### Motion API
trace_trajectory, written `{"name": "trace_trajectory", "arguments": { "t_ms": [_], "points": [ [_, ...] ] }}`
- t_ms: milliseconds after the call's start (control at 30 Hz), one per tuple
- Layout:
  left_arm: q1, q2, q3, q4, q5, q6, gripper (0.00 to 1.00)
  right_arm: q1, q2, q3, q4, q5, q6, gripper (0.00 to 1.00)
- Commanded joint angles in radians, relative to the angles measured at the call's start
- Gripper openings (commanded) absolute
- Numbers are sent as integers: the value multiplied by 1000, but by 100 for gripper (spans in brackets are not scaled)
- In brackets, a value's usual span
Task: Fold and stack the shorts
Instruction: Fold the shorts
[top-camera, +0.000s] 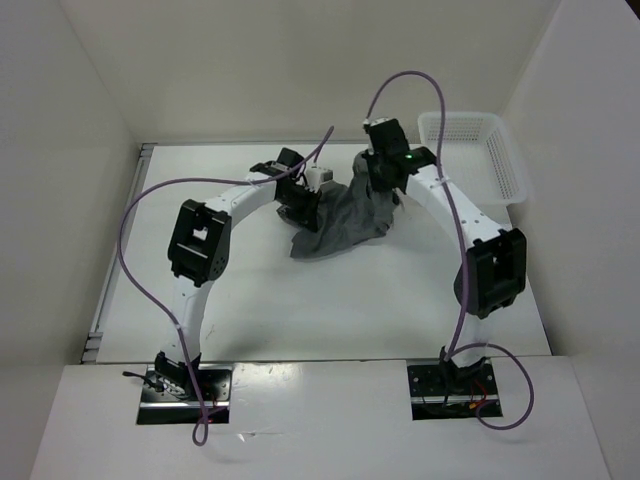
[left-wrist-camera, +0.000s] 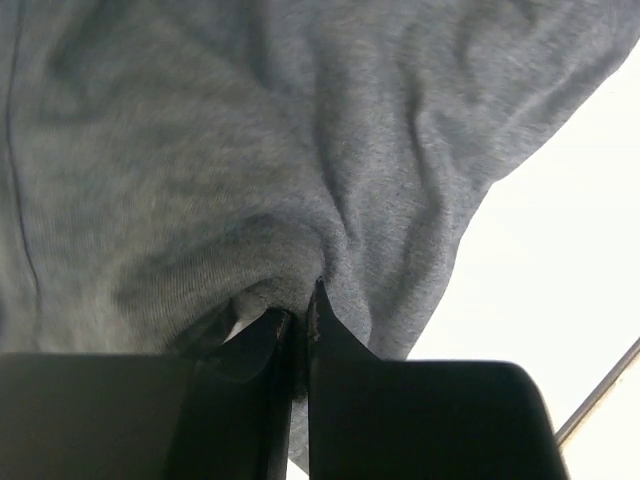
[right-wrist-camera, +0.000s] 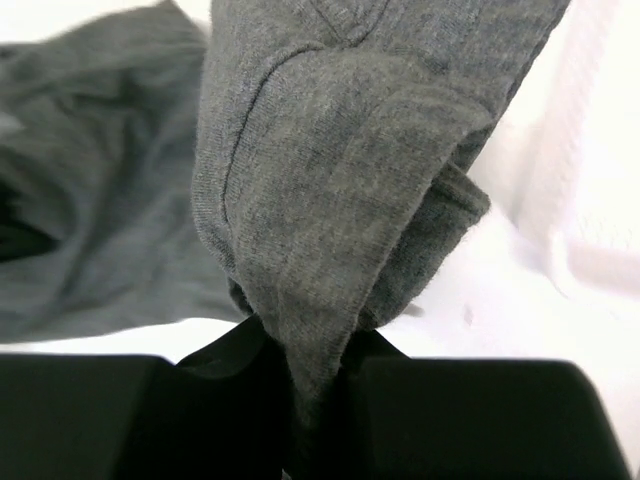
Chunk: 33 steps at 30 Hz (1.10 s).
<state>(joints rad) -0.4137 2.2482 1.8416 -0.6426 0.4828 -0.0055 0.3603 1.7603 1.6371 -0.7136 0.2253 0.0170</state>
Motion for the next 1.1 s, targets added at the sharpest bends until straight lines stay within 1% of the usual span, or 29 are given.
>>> {"name": "trace_trajectory", "arguments": {
  "t_ms": [0,67,100,133,200,333,400,467,533,733,900,967,1033,1067],
  "points": [
    [13,-28,-25,44,-10,6,0,99,77,99,2,94,5,0],
    [13,-67,-105,69,-19,6,0,146,126,121,2,94,5,0],
    [24,-81,-134,92,-29,6,0,195,140,135,2,94,5,0],
    [24,-105,-163,103,-29,6,1,218,163,135,2,94,5,0],
    [50,-128,-240,132,-38,6,1,262,185,145,13,104,14,0],
    [98,-164,-329,167,-38,6,0,307,223,210,22,115,26,0],
    [119,-164,-341,178,-12,6,0,357,254,249,32,137,26,0],
    [119,-130,-341,178,2,6,0,397,266,271,45,137,26,0],
    [119,-111,-314,178,11,6,0,443,280,294,45,137,26,0],
    [128,-72,-294,178,39,6,0,462,306,303,54,169,66,0],
    [147,-62,-285,178,48,6,0,491,372,313,75,155,92,0],
    [147,-62,-285,178,37,6,0,502,405,355,75,134,81,0],
    [156,-87,-285,158,-36,6,0,511,459,404,85,125,71,0],
    [167,-87,-285,140,-61,6,2,511,485,415,85,124,70,0]
  ]
}}
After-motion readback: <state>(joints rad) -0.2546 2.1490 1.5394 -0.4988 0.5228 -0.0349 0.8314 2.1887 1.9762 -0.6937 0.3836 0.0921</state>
